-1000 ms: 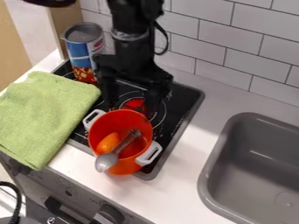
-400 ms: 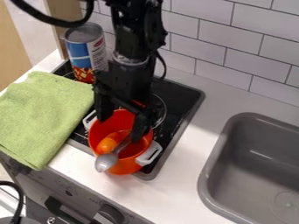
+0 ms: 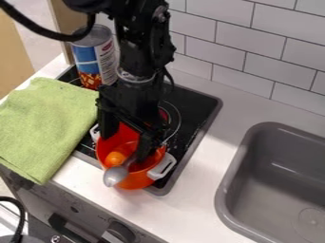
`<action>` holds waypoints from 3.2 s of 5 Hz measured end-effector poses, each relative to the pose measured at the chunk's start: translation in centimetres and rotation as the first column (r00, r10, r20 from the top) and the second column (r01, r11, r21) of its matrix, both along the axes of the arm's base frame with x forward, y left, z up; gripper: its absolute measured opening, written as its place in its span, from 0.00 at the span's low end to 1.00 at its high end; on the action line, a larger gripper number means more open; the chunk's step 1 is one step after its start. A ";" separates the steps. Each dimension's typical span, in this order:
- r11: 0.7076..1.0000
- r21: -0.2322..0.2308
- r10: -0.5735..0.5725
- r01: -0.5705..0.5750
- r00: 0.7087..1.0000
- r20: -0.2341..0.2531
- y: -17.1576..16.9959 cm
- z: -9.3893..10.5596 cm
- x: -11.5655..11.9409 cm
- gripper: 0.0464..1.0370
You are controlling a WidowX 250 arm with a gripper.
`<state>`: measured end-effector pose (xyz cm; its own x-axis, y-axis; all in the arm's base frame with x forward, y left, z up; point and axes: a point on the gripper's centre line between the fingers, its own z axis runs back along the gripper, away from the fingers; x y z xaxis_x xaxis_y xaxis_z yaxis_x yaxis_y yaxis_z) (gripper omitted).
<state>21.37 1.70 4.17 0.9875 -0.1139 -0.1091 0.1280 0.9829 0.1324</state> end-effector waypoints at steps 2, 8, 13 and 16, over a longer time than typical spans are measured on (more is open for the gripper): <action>1.000 0.007 0.005 -0.005 1.000 -0.002 -0.3 -0.7 0.0 0.96; 0.994 0.066 0.087 -0.090 0.995 0.056 -0.1 -1.5 1.4 0.36; 0.978 -0.036 0.206 -0.205 0.978 0.018 0.7 1.2 3.5 0.12; 0.929 -0.213 0.324 -0.302 0.943 0.077 1.6 6.1 4.9 0.12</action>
<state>26.27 3.30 10.31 0.9807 0.1952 -0.0056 -0.1952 0.9783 -0.0700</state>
